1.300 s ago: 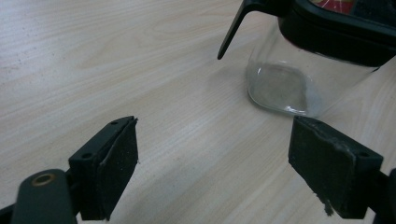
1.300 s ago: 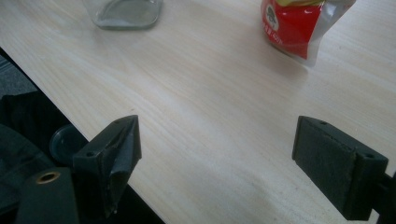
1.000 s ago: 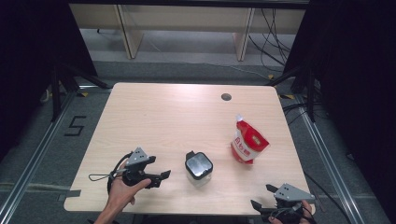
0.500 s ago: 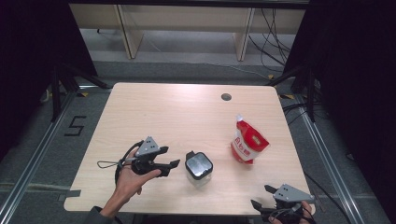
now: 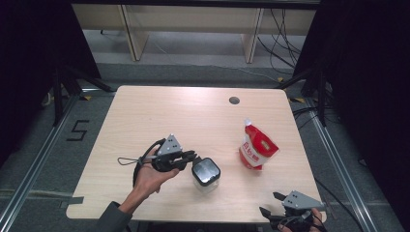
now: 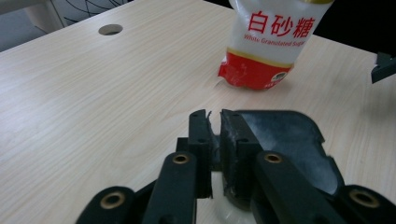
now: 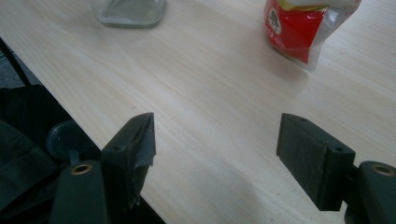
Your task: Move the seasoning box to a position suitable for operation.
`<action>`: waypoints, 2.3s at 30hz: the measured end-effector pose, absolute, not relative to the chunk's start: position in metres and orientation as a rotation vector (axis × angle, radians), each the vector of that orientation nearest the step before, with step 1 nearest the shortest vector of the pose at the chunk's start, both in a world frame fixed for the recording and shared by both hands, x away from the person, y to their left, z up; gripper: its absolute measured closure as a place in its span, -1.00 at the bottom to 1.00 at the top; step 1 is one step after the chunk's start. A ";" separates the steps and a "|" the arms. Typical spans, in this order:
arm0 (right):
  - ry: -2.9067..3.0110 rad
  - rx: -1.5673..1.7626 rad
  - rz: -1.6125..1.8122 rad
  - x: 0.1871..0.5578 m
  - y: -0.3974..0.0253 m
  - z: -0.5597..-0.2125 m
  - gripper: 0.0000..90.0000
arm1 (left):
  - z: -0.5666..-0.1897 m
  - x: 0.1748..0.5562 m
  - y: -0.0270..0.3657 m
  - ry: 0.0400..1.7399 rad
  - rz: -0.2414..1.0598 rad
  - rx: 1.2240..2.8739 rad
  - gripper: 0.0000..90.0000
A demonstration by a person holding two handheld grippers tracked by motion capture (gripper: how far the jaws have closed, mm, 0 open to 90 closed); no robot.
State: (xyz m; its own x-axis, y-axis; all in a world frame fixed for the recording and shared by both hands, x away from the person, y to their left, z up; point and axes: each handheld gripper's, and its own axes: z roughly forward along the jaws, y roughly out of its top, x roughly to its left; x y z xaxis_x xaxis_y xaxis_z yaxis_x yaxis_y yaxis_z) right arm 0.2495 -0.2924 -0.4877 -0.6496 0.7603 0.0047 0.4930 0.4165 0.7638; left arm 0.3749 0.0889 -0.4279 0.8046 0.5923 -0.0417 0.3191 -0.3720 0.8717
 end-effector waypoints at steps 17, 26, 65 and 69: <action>2.342 1.073 1.095 0.251 -0.293 -0.489 -0.34 | -0.442 0.403 0.069 0.708 0.291 2.060 0.98; 2.341 1.072 1.094 0.251 -0.293 -0.489 -0.34 | -0.437 0.403 0.075 0.721 0.295 2.124 0.97; 2.348 1.086 1.109 0.249 -0.291 -0.488 -0.35 | -0.489 0.369 0.139 0.633 0.267 2.075 0.38; 2.352 1.070 1.105 0.250 -0.292 -0.489 -0.35 | -0.490 0.369 0.137 0.607 0.255 2.088 0.36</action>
State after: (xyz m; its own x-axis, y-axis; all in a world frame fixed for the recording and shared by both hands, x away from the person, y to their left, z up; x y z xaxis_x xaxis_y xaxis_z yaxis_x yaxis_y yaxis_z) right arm 0.2499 -0.2918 -0.4888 -0.6637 0.7478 0.0190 0.4922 0.4174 0.7638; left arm 0.3687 0.1367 -0.4902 0.8571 0.5126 -0.0507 0.3232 -0.4586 0.8278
